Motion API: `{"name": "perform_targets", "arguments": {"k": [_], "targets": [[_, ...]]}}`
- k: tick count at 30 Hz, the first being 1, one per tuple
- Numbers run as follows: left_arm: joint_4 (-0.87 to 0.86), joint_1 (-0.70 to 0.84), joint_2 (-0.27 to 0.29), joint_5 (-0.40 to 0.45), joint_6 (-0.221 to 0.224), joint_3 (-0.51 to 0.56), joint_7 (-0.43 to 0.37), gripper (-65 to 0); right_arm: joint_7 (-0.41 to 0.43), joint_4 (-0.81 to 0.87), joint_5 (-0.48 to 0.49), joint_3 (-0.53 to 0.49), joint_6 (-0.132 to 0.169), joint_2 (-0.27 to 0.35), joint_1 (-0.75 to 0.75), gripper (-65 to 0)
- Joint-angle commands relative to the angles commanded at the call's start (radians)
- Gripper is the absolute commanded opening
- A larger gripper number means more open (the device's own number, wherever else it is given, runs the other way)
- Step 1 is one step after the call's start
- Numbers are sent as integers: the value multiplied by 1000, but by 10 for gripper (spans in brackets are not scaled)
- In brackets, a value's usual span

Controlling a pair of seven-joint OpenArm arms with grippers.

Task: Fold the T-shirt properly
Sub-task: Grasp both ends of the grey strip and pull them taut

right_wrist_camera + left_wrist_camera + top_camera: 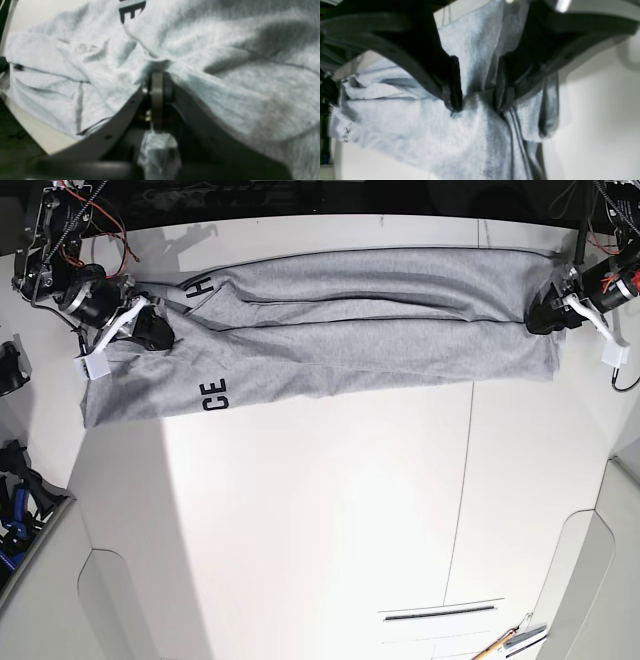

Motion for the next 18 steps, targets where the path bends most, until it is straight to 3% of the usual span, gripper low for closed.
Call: {"name": "perform_targets", "arguments": {"k": [7, 9, 12, 18], "targets": [[0, -75, 0, 4, 8, 0, 0, -386, 2, 0, -3, 0, -8, 0, 60, -650], [3, -80, -6, -56, -36, 0, 10, -386, -6, 0, -2, 0, -8, -1, 76, -650], [24, -80, -38, -159, -36, -9, 41, -386, -16, 0, 5, 0, -8, -1, 80, -650], [75, -76, -95, -180, -36, -107, 70, -378, -17, 0, 5, 0, -8, -1, 80, -650]]}}
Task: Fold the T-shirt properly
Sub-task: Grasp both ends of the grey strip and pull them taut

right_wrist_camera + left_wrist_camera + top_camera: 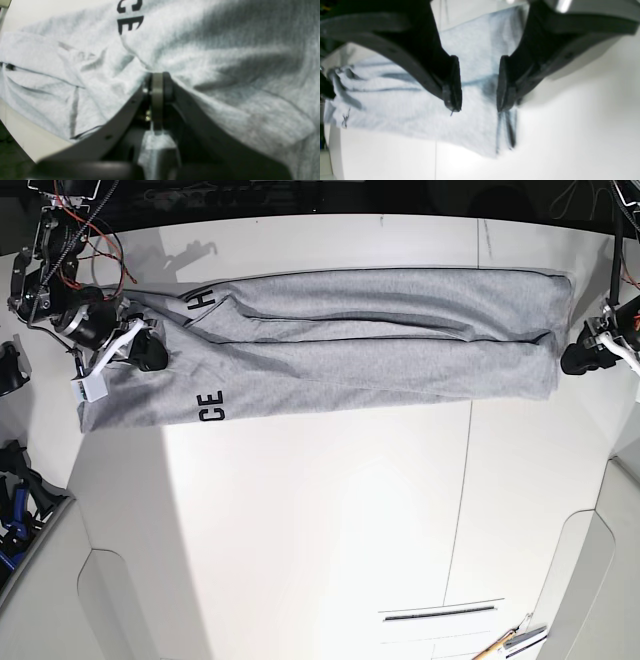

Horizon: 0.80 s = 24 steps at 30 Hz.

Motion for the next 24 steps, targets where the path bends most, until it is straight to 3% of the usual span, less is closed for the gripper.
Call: {"name": "perform_targets", "arguments": {"k": [3, 6, 9, 15, 24], "targets": [[0, 5, -10, 13, 0, -7, 5, -311, 0, 0, 5, 0, 0, 0, 0, -650], [-4, 6, -3, 104, 11, -6, -30, -257, -8, 0, 24, 0, 0, 0, 0, -650], [-21, 8, -4, 176, 17, -4, -84, -256, -8, 0, 34, 0, 0, 0, 0, -650], [-59, 8, 5, 221, 17, 71, -123, -256, -8, 0, 34, 0, 0, 0, 0, -650], [-63, 8, 66, 303, 25, 106, -195, -256, -30, 0, 35, 0, 0, 0, 0, -650]]}}
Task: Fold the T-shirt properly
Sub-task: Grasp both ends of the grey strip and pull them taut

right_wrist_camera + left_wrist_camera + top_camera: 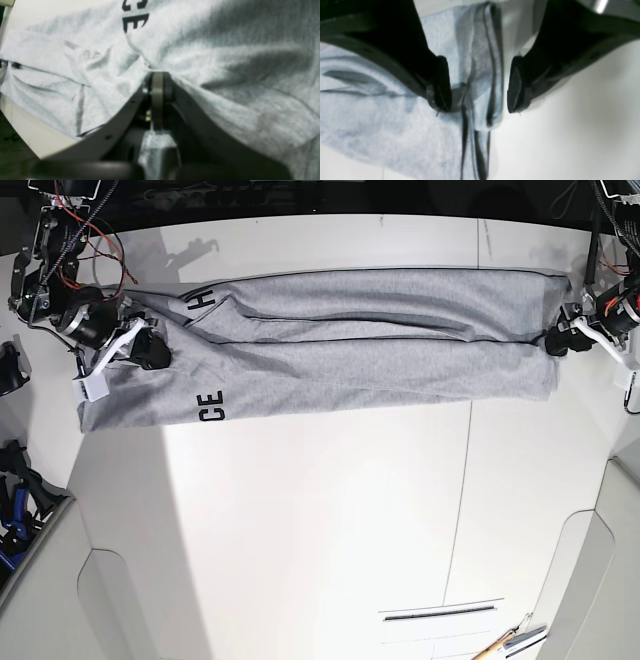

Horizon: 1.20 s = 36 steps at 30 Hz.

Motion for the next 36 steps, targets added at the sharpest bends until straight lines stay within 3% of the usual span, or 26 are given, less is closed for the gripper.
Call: {"name": "perform_targets", "arguments": {"k": [4, 9, 21, 22, 25, 28, 29, 36], "targets": [[0, 0, 22, -26, 0, 1, 19, -256, -5, 0, 11, 0, 0, 0, 0, -650], [0, 0, 24, -162, -25, 1, 113, -256, -8, 0, 15, 0, 0, 0, 0, -650], [0, 0, 29, -323, -25, 1, 171, -266, -8, 0, 14, 0, 0, 0, 0, -650], [0, 0, 30, -323, -25, 1, 172, -286, -8, 0, 14, 0, 0, 0, 0, -650], [0, 0, 30, -321, -25, 1, 172, -479, -16, 0, 14, 0, 0, 0, 0, -650], [0, 0, 30, -322, -25, 1, 171, -571, -26, 0, 14, 0, 0, 0, 0, -650], [0, 0, 30, -322, -25, 1, 171, -629, -27, 0, 14, 0, 0, 0, -3, -650], [13, -12, 21, -301, -25, 1, 149, -650, -33, 0, 45, 0, 0, 0, -3, -650]]}}
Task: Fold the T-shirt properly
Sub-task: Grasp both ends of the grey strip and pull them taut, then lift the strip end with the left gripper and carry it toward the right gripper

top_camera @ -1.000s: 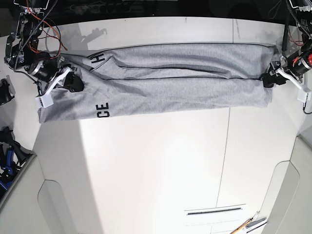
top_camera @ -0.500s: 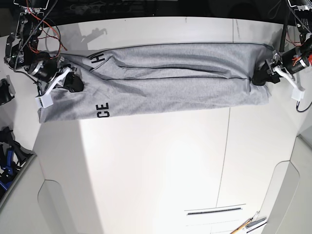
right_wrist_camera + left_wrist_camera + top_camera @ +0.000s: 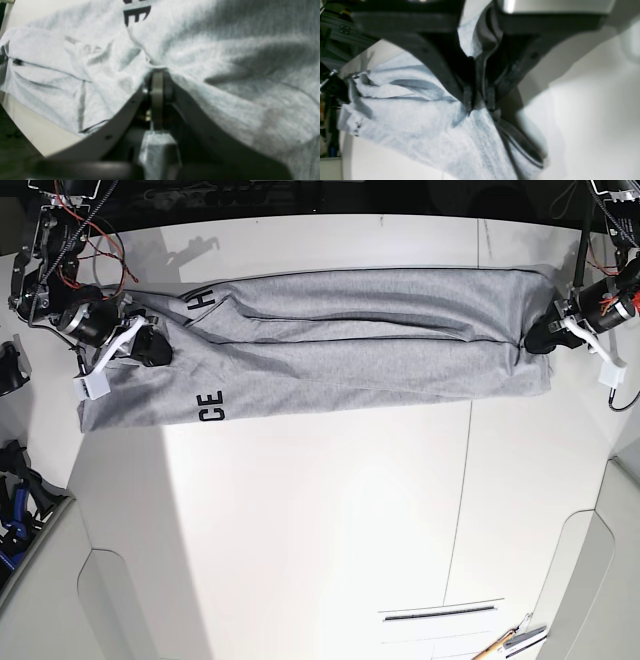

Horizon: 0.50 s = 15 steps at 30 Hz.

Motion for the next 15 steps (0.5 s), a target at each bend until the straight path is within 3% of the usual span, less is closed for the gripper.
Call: {"name": "perform_targets", "arguments": {"k": [4, 15], "targets": [[11, -8, -23, 3, 0, 0, 3, -650, -23, 10, 148, 17, 2, -1, 1, -650], [19, -11, -133, 90, 0, -2, -8, -650, -68, 148, 126, 55, 4, 0, 0, -650]]}}
